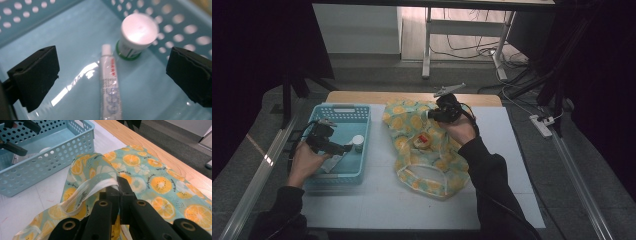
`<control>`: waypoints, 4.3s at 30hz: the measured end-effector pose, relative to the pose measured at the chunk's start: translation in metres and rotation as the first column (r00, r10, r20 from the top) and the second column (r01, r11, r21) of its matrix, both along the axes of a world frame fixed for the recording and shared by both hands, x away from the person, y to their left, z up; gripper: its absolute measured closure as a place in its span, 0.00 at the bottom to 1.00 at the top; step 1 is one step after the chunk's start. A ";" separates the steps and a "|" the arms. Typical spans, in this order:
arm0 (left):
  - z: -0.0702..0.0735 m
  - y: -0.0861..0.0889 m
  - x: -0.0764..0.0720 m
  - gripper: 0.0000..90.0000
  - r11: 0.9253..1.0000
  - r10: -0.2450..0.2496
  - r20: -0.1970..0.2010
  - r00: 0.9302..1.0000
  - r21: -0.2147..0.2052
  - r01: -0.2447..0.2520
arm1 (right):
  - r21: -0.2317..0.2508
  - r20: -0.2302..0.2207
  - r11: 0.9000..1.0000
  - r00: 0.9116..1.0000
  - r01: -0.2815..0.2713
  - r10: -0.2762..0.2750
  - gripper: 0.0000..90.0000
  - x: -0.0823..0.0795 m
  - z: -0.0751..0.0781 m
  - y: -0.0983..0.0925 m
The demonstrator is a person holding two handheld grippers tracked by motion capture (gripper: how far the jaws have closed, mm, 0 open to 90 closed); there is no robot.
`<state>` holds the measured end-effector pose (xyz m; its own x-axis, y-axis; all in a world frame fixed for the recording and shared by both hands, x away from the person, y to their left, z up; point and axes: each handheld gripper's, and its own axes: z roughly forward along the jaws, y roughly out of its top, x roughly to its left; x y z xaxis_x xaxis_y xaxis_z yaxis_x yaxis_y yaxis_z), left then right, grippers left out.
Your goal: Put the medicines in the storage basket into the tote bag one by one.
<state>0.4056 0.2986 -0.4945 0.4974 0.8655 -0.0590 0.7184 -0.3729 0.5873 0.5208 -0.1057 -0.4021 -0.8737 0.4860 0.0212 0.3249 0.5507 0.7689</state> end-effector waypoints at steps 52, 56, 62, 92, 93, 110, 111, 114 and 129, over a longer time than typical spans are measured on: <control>-0.022 -0.004 0.015 0.78 0.995 0.036 -0.238 0.971 0.101 -0.012 | 0.001 0.008 1.000 1.000 -0.011 0.011 0.98 -0.002 0.002 0.002; -0.021 -0.003 0.016 0.78 0.996 0.055 -0.255 0.965 0.082 -0.035 | 0.000 0.007 1.000 1.000 -0.010 0.010 0.98 -0.002 0.002 0.002; -0.019 -0.003 0.016 0.80 0.996 0.060 -0.254 0.965 0.086 -0.039 | 0.002 0.008 1.000 1.000 -0.011 0.011 0.98 -0.002 0.002 0.002; 0.036 0.007 -0.004 0.80 0.999 0.038 -0.050 0.998 -0.033 -0.040 | 0.012 0.016 1.000 1.000 -0.007 0.007 0.98 -0.001 0.005 0.000; 0.038 0.007 -0.005 0.80 0.999 0.032 -0.043 0.999 -0.041 -0.034 | 0.013 0.016 1.000 1.000 -0.007 0.006 0.98 -0.001 0.005 -0.001; 0.082 -0.047 -0.018 0.80 0.993 -0.096 0.040 0.995 -0.065 0.099 | 0.027 0.022 1.000 1.000 -0.001 0.000 0.98 0.000 0.009 -0.003; 0.083 -0.051 -0.017 0.80 0.992 -0.107 0.043 0.993 -0.069 0.110 | 0.027 0.025 1.000 1.000 -0.001 0.000 0.98 0.000 0.010 -0.004; 0.086 -0.064 -0.016 0.80 0.986 -0.138 0.050 0.989 -0.084 0.142 | 0.033 0.025 0.999 1.000 0.001 -0.002 0.99 0.000 0.011 -0.005; 0.090 -0.142 0.000 0.80 0.944 -0.307 0.073 0.949 -0.107 0.313 | 0.041 0.029 0.999 1.000 0.008 -0.009 0.99 0.001 0.014 -0.008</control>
